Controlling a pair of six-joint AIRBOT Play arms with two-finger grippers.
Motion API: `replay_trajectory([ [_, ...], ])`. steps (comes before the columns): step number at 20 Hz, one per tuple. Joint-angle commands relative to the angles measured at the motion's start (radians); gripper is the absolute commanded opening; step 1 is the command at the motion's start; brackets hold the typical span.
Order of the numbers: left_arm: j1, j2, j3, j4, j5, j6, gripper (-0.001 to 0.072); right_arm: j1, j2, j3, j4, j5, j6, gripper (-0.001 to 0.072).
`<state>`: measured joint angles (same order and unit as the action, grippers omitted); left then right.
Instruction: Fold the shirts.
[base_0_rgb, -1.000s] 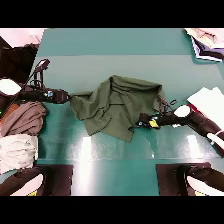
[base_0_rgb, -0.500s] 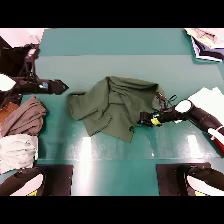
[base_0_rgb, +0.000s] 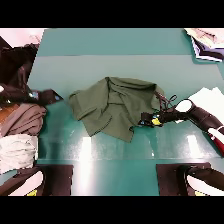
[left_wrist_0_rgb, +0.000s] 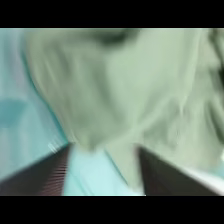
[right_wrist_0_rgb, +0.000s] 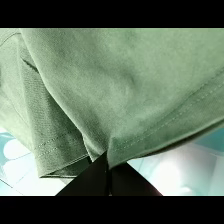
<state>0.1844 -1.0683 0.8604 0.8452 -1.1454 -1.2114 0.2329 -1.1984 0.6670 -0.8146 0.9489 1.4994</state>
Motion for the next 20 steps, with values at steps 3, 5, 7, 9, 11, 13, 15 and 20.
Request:
replay_trajectory([
  [3, -0.006, 0.0, -0.347, -0.174, 0.112, 0.016, 0.0556, 0.0, -0.001, 0.001, 0.0, -0.003, -0.001, 0.0014],
  [5, -0.045, 0.0, -0.404, -0.177, 0.201, 0.015, 0.0556, 0.0, -0.001, 0.001, 0.0, -0.003, -0.001, 0.0014],
  [7, -0.108, 0.0, -0.418, -0.192, 0.285, 0.015, 0.0556, 0.0, -0.001, 0.001, 0.0, -0.003, -0.001, 0.0014],
  [9, -0.188, 0.0, -0.418, -0.218, 0.377, 0.015, 0.0556, 0.0, -0.001, 0.001, 0.001, -0.002, -0.001, 0.0014],
  [11, -0.244, 0.0, -0.417, -0.23, 0.463, 0.014, 0.0555, 0.0, -0.001, 0.001, 0.001, 0.006, -0.001, 0.0014],
  [13, -0.25, 0.0, -0.416, -0.232, 0.497, -0.023, 0.0555, 0.0, -0.001, 0.001, 0.0, 0.02, -0.002, 0.0013],
  [15, -0.25, 0.0, -0.416, -0.232, 0.504, -0.023, 0.0536, 0.0, -0.001, 0.001, 0.0, 0.023, -0.002, 0.0014],
  [20, -0.25, 0.0, -0.415, -0.232, 0.518, -0.023, 0.0536, 0.0, -0.001, 0.001, 0.0, 0.022, -0.002, 0.0014],
])
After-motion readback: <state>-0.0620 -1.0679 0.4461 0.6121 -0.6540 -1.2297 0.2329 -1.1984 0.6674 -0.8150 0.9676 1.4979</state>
